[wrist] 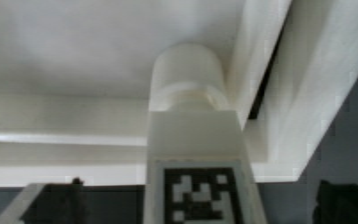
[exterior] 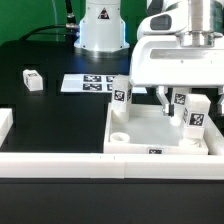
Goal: Assemble square table
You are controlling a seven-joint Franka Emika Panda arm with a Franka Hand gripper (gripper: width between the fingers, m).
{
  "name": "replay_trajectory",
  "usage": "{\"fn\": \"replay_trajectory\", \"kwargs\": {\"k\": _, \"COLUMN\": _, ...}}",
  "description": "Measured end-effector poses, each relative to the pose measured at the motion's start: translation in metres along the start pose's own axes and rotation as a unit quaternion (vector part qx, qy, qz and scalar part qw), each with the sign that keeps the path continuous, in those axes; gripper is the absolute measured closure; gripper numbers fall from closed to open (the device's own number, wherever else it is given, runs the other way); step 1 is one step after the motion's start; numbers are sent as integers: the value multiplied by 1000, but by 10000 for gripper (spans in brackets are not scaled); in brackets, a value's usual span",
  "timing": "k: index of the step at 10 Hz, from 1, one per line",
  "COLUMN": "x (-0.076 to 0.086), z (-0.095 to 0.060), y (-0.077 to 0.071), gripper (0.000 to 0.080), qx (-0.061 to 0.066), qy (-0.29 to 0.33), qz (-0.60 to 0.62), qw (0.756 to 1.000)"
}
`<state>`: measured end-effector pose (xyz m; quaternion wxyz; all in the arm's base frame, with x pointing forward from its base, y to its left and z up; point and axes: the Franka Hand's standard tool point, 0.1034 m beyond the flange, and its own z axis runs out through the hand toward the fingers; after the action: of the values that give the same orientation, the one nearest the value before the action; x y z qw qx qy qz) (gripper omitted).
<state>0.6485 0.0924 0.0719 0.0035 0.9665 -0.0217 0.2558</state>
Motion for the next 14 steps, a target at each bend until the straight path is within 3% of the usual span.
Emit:
{"fn": "replay_trajectory", "kwargs": {"k": 4, "x": 0, "z": 0, "y": 0, "gripper": 150, "qx": 0, "qy": 0, "qz": 0, "qw": 1000}}
{"fn": "replay_trajectory", "kwargs": {"k": 7, "x": 8, "z": -11, "y": -4, "gripper": 150, "qx": 6, "qy": -80, "qz": 11, "qw": 997}}
{"fn": "replay_trajectory", "kwargs": {"k": 8, "x": 10, "z": -9, "y": -1, "gripper": 150, "qx": 5, "qy": -86, "qz": 13, "qw": 996}}
{"fn": "replay_trajectory", "kwargs": {"k": 11, "x": 15, "z": -2, "y": 3, "gripper": 150, "qx": 5, "qy": -216, "qz": 20, "qw": 976}}
{"fn": "replay_trajectory", "kwargs": {"k": 14, "x": 20, "z": 2, "y": 4, "gripper": 162, "qx": 0, "qy": -222, "qz": 45, "qw": 974}}
